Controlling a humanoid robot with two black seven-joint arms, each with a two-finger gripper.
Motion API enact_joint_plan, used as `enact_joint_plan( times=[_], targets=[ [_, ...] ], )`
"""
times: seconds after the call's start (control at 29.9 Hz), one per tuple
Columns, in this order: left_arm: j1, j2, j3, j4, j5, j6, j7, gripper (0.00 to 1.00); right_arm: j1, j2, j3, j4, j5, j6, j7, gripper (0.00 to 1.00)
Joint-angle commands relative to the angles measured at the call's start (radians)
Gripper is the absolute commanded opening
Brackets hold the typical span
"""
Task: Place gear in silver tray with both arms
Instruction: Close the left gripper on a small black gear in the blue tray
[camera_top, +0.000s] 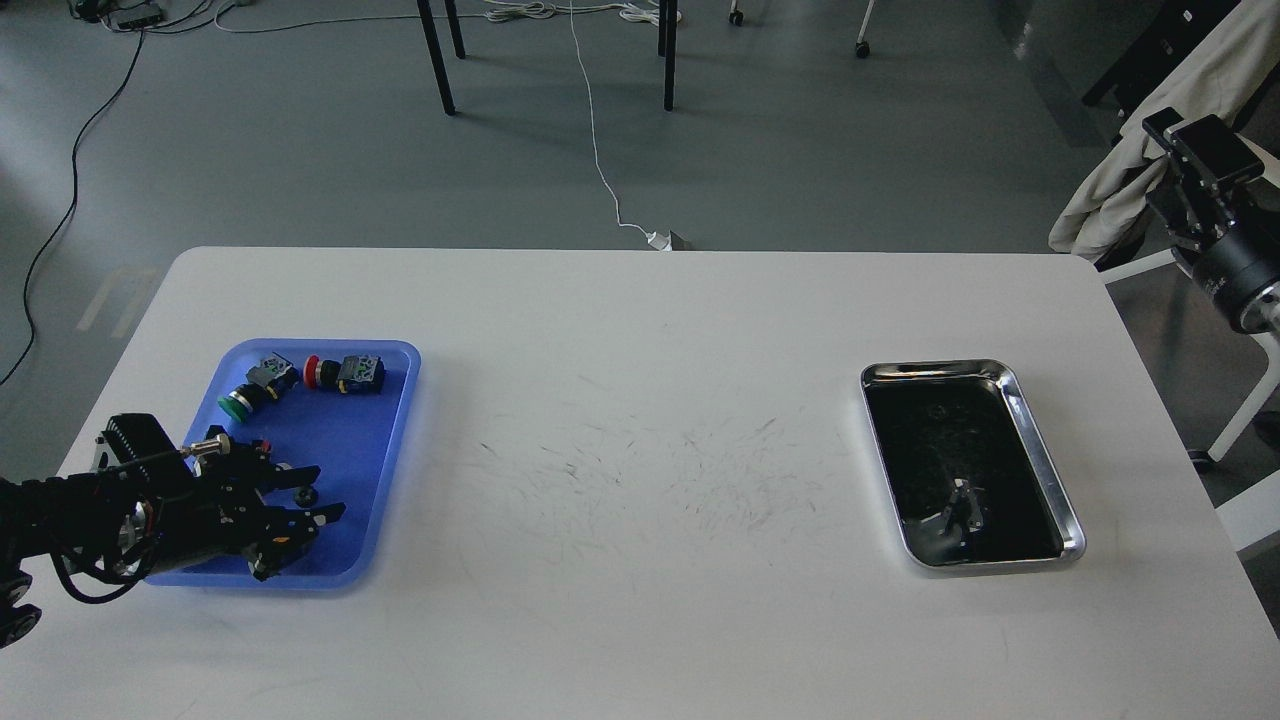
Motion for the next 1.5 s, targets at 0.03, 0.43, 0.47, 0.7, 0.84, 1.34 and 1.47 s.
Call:
enact_joint_plan(
  times=[0.03,0.43,0.47,0.7,0.84,1.34,1.47],
  targets=[
    [0.001,0.0,0.0,0.0,-0.001,-0.001,0.0,0.53,0.0,0.0,0.0,0.001,0.001,-0.002,0.0,0.94],
    [-0.008,-0.004,-0.002,0.021,-0.033,-0.002,0.0,0.55,-0.009,0.0,0.002,0.001,0.0,-0.002,0.0,0.94],
    [-0.006,-0.004,-0.002,0.025,-0.033,-0.002,0.0,0.55,-0.009,0.0,0.002,0.001,0.0,-0.002,0.0,0.94],
    [0.006,-0.007,0.001,0.063,-0.027,-0.001,0.0,0.55,-0.009,-0.001,0.002,0.005,0.0,-0.002,0.0,0.94],
    [0.017,-0.006,0.0,0.067,-0.025,-0.001,0.0,0.54,-0.012,-0.003,0.002,0.005,0.0,-0.002,0.0,0.94],
    [0.017,-0.004,0.004,0.054,-0.024,-0.001,0.0,0.33,-0.017,0.005,0.0,0.0,-0.002,-0.002,0.0,0.94],
    [0.017,-0.004,0.004,0.054,-0.022,-0.001,0.0,0.31,-0.017,0.005,0.0,0.0,-0.003,-0.002,0.0,0.94]
  ],
)
